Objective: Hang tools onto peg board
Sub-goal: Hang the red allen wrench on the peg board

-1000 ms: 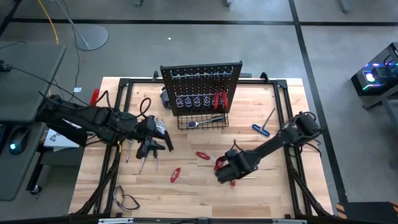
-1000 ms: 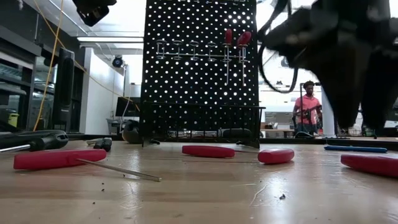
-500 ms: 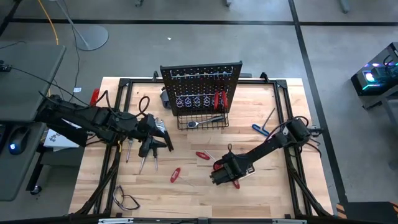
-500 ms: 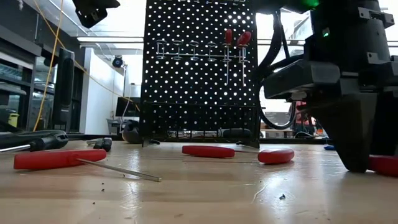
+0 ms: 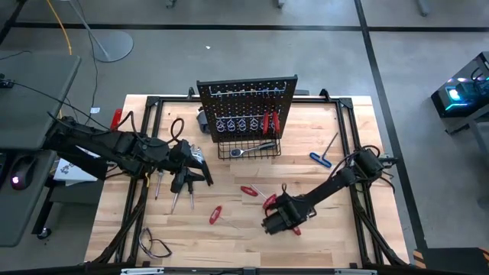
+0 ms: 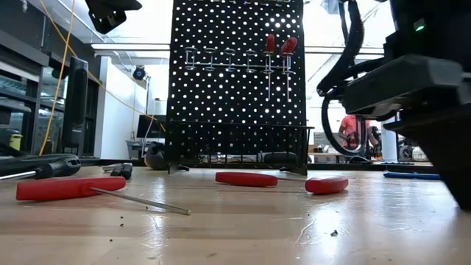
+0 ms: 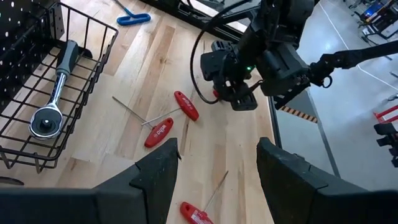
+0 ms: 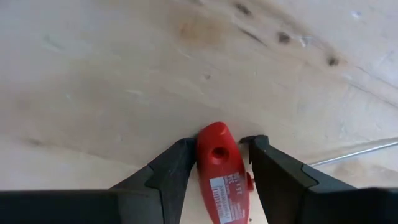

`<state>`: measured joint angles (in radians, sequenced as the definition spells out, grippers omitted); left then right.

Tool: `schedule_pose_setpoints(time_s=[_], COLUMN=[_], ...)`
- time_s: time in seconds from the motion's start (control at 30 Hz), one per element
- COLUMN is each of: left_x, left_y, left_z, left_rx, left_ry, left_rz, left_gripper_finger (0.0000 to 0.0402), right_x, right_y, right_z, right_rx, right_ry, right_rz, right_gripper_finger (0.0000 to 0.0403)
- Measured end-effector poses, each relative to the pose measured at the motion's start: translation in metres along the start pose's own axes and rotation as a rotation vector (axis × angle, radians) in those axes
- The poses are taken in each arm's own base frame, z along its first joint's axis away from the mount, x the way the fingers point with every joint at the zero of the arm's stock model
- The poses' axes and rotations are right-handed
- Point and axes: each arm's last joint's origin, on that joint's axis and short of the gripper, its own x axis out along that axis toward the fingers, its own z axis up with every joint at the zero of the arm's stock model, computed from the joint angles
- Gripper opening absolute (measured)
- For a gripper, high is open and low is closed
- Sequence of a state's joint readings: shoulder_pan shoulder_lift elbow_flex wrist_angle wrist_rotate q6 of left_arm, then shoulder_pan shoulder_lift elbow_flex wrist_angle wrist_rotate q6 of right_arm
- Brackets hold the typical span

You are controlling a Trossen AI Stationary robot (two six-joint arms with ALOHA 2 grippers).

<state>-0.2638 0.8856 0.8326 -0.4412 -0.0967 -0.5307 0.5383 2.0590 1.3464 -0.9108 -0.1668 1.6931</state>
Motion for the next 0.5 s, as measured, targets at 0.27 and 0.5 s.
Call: schedule_pose_setpoints(time_s=[0.27,0.5], left_x=[0.0000,0.0000], left_y=[0.0002,0.0007], left_z=[0.0000,0.0002], left_rx=[0.002,0.003], left_ry=[0.000,-0.008], left_rz=[0.003,0.018], left_gripper_finger=[0.0200,0.0200], right_x=[-0.0061,-0.0062], right_y=[0.0009,0.0004], right_z=[-0.0025,-0.0032], right_rx=[-0.170,-0.276], right_ry=[0.002,0.013], right_rz=[0.006,0.003], right_gripper_finger=[0.0162,0.0162])
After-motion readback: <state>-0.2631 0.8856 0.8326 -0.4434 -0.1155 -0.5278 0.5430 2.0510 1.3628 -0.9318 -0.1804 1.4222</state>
